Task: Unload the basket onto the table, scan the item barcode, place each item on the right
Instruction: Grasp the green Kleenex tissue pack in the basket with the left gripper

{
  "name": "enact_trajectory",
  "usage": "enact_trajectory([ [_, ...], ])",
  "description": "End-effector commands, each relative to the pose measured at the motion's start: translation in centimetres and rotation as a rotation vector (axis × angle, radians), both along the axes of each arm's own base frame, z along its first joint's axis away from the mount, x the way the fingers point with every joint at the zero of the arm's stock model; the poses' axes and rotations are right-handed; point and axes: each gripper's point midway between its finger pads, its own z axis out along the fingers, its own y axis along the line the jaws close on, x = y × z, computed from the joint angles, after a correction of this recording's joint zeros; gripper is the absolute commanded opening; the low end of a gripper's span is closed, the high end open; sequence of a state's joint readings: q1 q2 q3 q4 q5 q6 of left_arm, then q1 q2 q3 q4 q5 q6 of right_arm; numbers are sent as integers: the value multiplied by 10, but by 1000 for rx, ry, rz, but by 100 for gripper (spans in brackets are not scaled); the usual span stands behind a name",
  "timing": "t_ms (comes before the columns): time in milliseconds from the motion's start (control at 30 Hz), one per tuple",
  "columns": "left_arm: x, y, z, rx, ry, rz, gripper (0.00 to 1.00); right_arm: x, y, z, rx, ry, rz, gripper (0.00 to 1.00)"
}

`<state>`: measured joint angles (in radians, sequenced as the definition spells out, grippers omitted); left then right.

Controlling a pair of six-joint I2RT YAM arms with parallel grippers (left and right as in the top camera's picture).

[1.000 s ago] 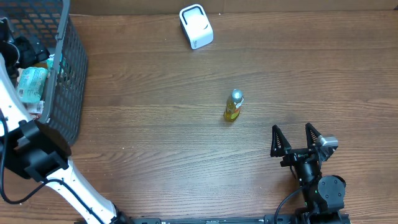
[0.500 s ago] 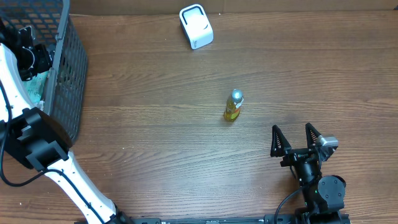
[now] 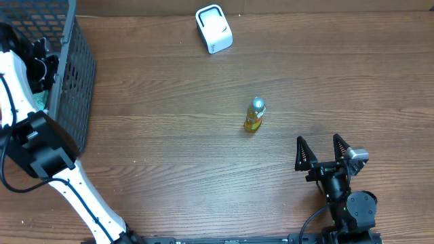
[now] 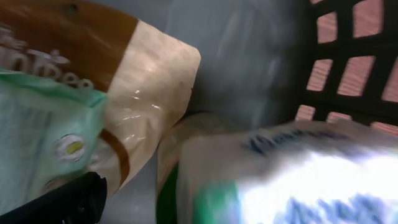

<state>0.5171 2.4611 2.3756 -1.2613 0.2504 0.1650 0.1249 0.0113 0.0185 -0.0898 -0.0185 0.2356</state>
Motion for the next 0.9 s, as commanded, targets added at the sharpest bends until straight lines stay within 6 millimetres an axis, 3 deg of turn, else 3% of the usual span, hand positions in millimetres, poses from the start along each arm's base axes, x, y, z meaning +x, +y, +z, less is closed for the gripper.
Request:
enact_trajectory([
  [0,1,-4,-12,-5,16,-29,96,1,-2,-2,4,0,-9,100],
  [200,-1,1,-13,23,28,-22,73,1,-2,-2,4,0,-9,100],
  [367,-8,12,-12,91,70,-5,61,1,-2,-2,4,0,-9,100],
  [467,-11,21,1,146,70,11,55,1,-2,-2,4,0,-9,100],
  [700,-6,28,77,228,-83,100,44,1,-2,-3,4,0,-9,100],
  [767,-6,28,108,240,-148,155,42,1,-2,-2,4,0,-9,100],
  [800,-6,28,138,247,-218,213,40,1,-2,-3,4,0,-9,100],
  [867,-9,26,174,252,-304,276,39,1,-2,-2,4,0,-9,100],
])
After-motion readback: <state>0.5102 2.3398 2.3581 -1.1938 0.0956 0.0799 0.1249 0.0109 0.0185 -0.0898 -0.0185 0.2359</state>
